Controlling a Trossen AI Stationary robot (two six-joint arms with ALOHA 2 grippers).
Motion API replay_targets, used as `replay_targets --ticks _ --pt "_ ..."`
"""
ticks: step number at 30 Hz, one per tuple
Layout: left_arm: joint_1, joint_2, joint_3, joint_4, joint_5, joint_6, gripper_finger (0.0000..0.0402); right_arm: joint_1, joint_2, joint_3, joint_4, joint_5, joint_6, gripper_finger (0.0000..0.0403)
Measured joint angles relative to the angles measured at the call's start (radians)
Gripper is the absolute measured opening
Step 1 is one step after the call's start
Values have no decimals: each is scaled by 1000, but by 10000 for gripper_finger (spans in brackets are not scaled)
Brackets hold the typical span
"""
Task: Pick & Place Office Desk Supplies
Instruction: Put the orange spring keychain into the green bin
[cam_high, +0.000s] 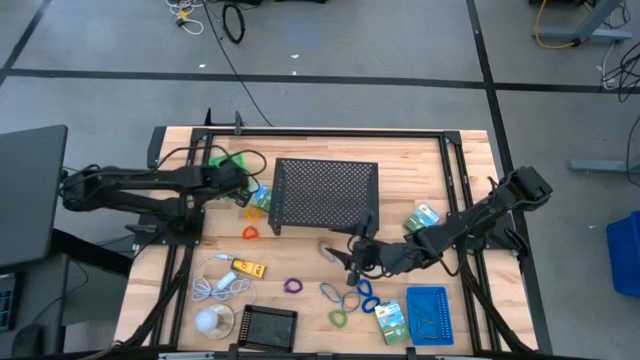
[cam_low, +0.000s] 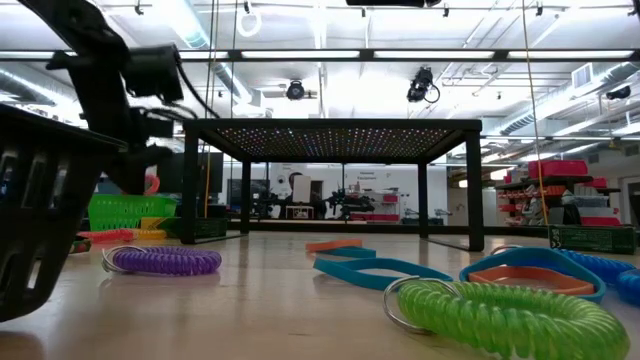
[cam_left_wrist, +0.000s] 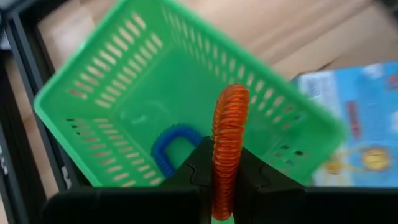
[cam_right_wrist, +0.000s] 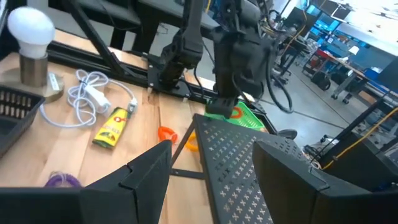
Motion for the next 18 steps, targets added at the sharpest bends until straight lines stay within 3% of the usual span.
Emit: replay_targets --ticks 8,18 --pt "25 122 0 19 15 30 92 22 -6 0 -8 30 -1 233" --pt "24 78 1 27 -49 44 165 21 -6 0 -11 30 6 233"
